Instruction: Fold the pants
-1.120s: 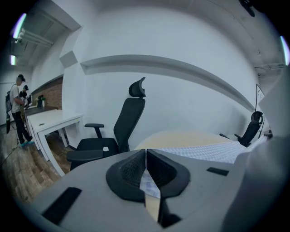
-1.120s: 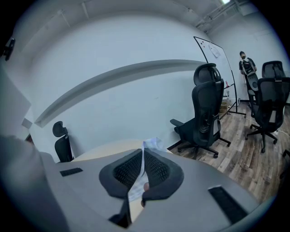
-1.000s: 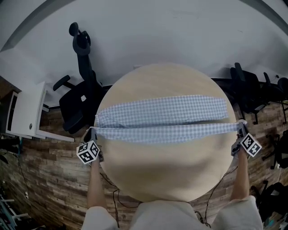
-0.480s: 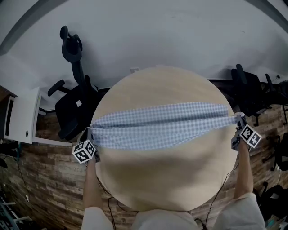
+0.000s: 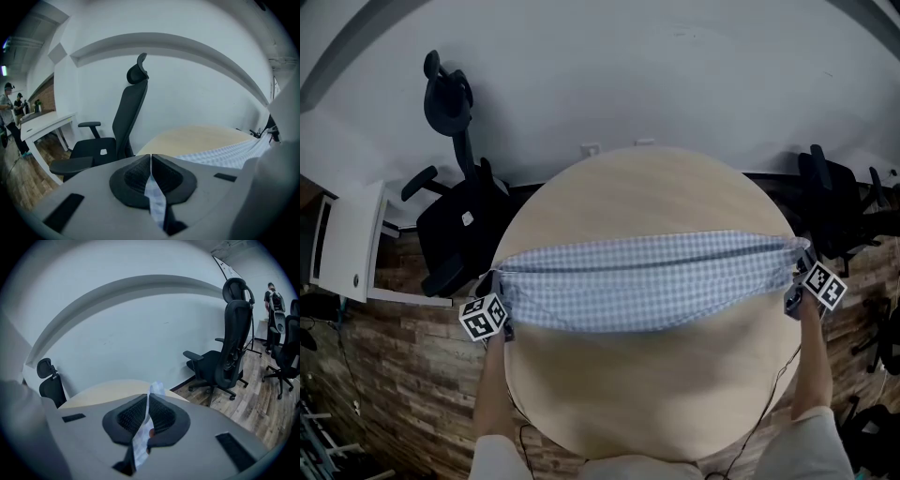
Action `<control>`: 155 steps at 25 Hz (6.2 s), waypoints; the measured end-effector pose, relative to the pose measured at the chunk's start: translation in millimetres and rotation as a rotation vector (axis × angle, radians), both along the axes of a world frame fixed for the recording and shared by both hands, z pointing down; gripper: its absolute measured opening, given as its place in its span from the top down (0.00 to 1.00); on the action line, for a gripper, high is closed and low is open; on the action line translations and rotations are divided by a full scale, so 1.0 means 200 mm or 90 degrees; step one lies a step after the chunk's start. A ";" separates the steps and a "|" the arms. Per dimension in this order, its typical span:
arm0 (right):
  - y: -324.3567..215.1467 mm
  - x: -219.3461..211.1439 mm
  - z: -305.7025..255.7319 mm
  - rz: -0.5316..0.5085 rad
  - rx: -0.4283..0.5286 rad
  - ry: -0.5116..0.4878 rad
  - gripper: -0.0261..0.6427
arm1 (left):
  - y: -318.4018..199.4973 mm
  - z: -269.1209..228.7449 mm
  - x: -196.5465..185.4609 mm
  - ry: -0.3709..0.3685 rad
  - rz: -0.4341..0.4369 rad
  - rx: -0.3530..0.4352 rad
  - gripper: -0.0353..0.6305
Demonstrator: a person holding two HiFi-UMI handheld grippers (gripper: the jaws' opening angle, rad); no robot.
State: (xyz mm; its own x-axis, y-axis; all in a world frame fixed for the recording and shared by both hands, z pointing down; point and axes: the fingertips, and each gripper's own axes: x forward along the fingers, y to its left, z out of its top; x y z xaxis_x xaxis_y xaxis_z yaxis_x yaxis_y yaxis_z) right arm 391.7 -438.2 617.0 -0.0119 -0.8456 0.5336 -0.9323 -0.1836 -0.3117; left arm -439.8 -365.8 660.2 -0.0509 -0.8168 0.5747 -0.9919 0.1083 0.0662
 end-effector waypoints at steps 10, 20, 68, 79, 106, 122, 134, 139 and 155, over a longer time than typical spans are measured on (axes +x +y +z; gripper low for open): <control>-0.22 0.01 0.24 0.034 -0.054 -0.038 0.91 | -0.13 0.17 -0.03 0.024 -0.014 -0.036 0.89; -0.19 0.09 0.29 0.076 -0.058 -0.048 0.69 | -0.13 0.17 -0.08 0.026 -0.027 -0.031 0.89; 0.23 -0.49 0.49 -0.238 -0.179 0.159 0.92 | 0.29 0.33 0.27 -0.003 0.048 -0.120 0.90; 0.40 -0.45 0.50 -0.234 -0.202 0.149 0.92 | 0.49 0.35 0.22 -0.021 0.070 -0.149 0.90; 1.51 -0.21 0.51 -0.191 -0.273 0.140 0.92 | 1.51 0.34 0.32 0.017 0.052 -0.210 0.90; 1.26 -0.78 0.27 -0.324 -0.106 0.113 0.91 | 1.14 0.04 0.76 0.056 0.167 -0.059 0.90; 1.44 -1.60 0.39 -0.631 -0.117 0.191 0.76 | 1.12 0.12 1.63 0.096 0.403 -0.090 0.90; 1.45 -1.72 0.43 -0.732 -0.111 0.334 0.75 | 1.12 0.15 1.71 0.096 0.443 -0.113 0.77; 1.33 -1.74 0.44 -0.730 -0.074 0.450 0.91 | 1.16 0.26 1.68 0.080 0.450 -0.150 0.77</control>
State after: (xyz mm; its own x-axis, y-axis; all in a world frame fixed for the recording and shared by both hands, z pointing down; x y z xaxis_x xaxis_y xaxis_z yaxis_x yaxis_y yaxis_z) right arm 44.4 -173.1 705.1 -0.3707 -0.4951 0.7858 -0.5306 0.8073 0.2583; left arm -103.2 -133.8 711.8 0.5173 -0.4851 0.7050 -0.8166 -0.5262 0.2372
